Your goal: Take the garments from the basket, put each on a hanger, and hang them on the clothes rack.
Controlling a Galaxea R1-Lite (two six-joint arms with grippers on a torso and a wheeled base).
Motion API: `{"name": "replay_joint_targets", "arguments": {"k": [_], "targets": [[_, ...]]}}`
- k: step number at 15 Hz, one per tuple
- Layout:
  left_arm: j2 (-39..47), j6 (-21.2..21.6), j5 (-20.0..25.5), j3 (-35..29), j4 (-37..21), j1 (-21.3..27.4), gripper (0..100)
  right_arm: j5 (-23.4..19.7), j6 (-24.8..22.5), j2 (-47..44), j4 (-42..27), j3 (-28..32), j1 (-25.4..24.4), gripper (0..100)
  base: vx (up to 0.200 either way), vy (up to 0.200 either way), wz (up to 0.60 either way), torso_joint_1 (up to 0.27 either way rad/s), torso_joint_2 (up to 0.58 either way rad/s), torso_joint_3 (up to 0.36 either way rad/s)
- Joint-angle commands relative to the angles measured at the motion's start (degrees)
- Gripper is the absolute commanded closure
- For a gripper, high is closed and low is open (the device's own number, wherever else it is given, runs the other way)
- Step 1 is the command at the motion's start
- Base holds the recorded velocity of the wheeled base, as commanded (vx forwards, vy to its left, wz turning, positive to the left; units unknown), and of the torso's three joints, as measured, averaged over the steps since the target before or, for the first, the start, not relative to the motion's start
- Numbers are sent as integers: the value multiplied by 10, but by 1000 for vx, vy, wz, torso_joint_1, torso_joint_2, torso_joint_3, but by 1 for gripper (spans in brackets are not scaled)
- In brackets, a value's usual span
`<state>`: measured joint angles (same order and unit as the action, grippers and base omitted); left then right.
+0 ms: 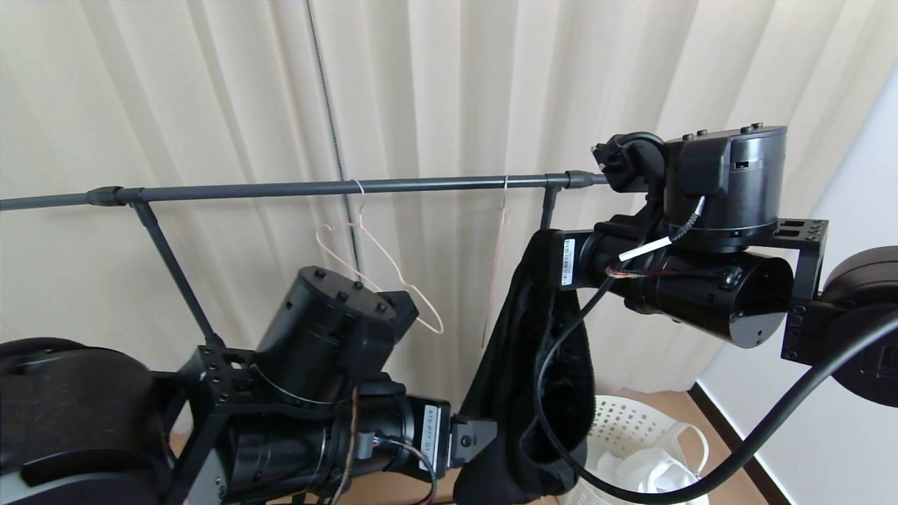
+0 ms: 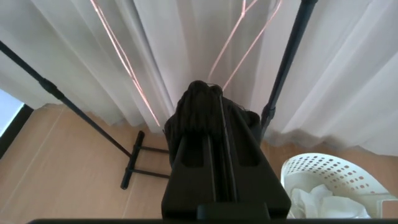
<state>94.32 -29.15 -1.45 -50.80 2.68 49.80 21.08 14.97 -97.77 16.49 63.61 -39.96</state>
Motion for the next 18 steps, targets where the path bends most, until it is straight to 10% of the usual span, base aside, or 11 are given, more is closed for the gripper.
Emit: {"name": "replay_joint_targets", "arguments": {"k": [1, 18], "targets": [[53, -14, 0, -8, 23, 6, 0, 3, 5, -5, 0, 2, -13, 100, 0, 0, 0, 0, 0, 0], [211, -79, -66, -98, 51, 6, 0, 31, 30, 28, 0, -2, -66, 100, 0, 0, 0, 0, 0, 0]]}}
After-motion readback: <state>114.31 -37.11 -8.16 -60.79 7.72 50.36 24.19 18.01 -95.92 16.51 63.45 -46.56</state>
